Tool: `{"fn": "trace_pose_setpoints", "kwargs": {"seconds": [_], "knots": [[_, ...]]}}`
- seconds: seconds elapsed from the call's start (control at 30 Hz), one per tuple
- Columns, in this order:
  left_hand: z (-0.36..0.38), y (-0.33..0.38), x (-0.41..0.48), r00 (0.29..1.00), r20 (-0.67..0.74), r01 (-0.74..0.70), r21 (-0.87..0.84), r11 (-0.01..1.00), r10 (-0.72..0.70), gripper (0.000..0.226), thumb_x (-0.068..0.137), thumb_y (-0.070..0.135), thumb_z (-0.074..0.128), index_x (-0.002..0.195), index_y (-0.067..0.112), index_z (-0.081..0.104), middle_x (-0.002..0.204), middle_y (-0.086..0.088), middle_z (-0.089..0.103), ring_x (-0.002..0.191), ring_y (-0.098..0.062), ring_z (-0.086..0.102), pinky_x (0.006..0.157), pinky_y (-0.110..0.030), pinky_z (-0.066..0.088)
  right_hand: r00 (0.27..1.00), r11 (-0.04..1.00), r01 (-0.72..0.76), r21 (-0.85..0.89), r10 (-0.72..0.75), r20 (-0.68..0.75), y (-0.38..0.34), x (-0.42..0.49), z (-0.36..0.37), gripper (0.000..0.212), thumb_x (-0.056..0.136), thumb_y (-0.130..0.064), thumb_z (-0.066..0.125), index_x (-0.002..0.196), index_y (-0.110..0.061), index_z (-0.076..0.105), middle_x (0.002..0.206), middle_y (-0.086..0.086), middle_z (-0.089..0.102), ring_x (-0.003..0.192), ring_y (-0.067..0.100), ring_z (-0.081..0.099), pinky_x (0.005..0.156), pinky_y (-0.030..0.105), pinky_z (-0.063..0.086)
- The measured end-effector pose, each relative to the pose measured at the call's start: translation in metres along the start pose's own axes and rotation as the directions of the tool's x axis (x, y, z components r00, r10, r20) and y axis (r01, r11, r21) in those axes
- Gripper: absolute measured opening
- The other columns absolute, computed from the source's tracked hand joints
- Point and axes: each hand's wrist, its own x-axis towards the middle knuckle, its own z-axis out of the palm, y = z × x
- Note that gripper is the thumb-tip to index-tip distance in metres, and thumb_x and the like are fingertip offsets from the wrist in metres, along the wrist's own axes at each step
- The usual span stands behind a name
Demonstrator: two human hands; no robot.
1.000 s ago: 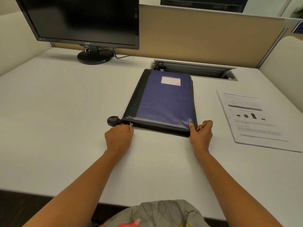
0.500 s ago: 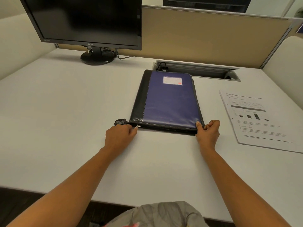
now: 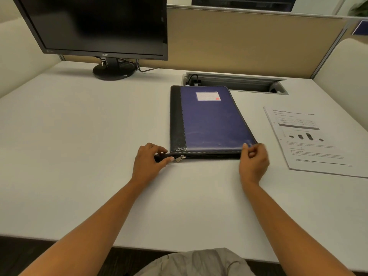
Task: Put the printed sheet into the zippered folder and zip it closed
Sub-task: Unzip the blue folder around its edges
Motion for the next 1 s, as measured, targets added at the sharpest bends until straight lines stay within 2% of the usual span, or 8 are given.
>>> {"fn": "trace_pose_setpoints", "kwargs": {"seconds": [0.13,0.2,0.3,0.37,0.53,0.63,0.83,1.0], "knots": [[-0.001,0.003,0.003,0.998,0.049,0.050,-0.044,0.998,-0.048,0.021,0.072,0.036,0.075,0.084,0.020,0.069,0.076,0.004,0.053,0.089,-0.021,0.052,0.069,-0.030,0.039,0.948,0.999,0.027,0.034,-0.036,0.317,-0.021,-0.045,0.017,0.025,0.080,-0.023,0.068,0.061,-0.009,0.058,0.058,0.005,0.053,0.054,0.017,0.045,0.057,0.028,0.037],[-0.001,0.005,0.002,0.996,0.074,0.058,-0.056,0.997,-0.054,0.020,0.072,0.035,0.076,0.076,0.019,0.067,0.083,0.000,0.056,0.093,-0.021,0.050,0.075,-0.032,0.041,0.885,0.996,0.076,-0.042,-0.048,0.463,-0.027,-0.061,0.025,0.020,0.079,-0.029,0.068,0.070,-0.011,0.067,0.069,0.005,0.062,0.065,0.018,0.054,0.064,0.030,0.041],[-0.003,0.008,0.000,0.988,0.143,0.082,-0.109,0.991,-0.066,0.018,0.073,0.034,0.075,0.067,0.030,0.058,0.087,0.008,0.056,0.097,-0.021,0.052,0.091,-0.043,0.039,0.810,0.956,0.170,-0.237,0.001,0.586,-0.038,-0.073,0.034,0.021,0.077,-0.043,0.065,0.082,-0.023,0.068,0.085,-0.003,0.065,0.082,0.015,0.058,0.065,0.026,0.037],[-0.004,0.010,-0.001,0.981,0.179,0.104,-0.150,0.983,-0.077,0.023,0.074,0.033,0.075,0.062,0.033,0.055,0.084,0.014,0.057,0.094,-0.021,0.057,0.095,-0.051,0.037,0.796,0.947,0.170,-0.271,0.031,0.605,-0.045,-0.078,0.039,0.027,0.074,-0.049,0.066,0.084,-0.024,0.066,0.088,-0.005,0.064,0.085,0.014,0.058,0.066,0.026,0.036],[-0.006,0.014,-0.006,0.966,0.243,0.170,-0.349,0.922,-0.086,0.017,0.065,0.033,0.073,0.068,0.023,0.059,0.087,0.013,0.061,0.091,-0.029,0.062,0.094,-0.060,0.040,0.830,0.946,0.141,-0.292,0.048,0.556,-0.053,-0.092,0.046,0.036,0.069,-0.050,0.070,0.085,-0.019,0.065,0.091,0.001,0.066,0.091,0.021,0.056,0.076,0.033,0.040],[-0.005,0.015,-0.008,0.965,0.253,0.175,-0.391,0.904,-0.077,0.022,0.066,0.030,0.075,0.076,0.014,0.062,0.086,0.011,0.062,0.089,-0.030,0.061,0.094,-0.060,0.041,0.858,0.938,0.140,-0.318,0.045,0.512,-0.052,-0.097,0.048,0.031,0.074,-0.047,0.067,0.086,-0.018,0.066,0.092,0.001,0.066,0.092,0.021,0.053,0.075,0.031,0.033],[-0.006,0.015,-0.008,0.956,0.284,0.190,-0.389,0.902,-0.078,0.023,0.066,0.031,0.075,0.069,0.013,0.061,0.094,0.008,0.064,0.091,-0.030,0.061,0.094,-0.058,0.042,0.900,0.949,0.091,-0.301,0.051,0.432,-0.052,-0.102,0.051,0.022,0.081,-0.038,0.059,0.077,-0.017,0.064,0.086,0.001,0.066,0.089,0.021,0.054,0.073,0.031,0.031],[-0.006,0.016,-0.009,0.934,0.339,0.268,-0.472,0.839,-0.108,0.018,0.059,0.033,0.074,0.057,0.022,0.060,0.101,-0.006,0.069,0.097,-0.039,0.061,0.091,-0.059,0.046,0.895,0.928,0.143,-0.344,0.027,0.446,-0.049,-0.104,0.052,0.029,0.076,-0.046,0.062,0.082,-0.017,0.060,0.088,0.000,0.061,0.089,0.021,0.050,0.073,0.031,0.028]]}}
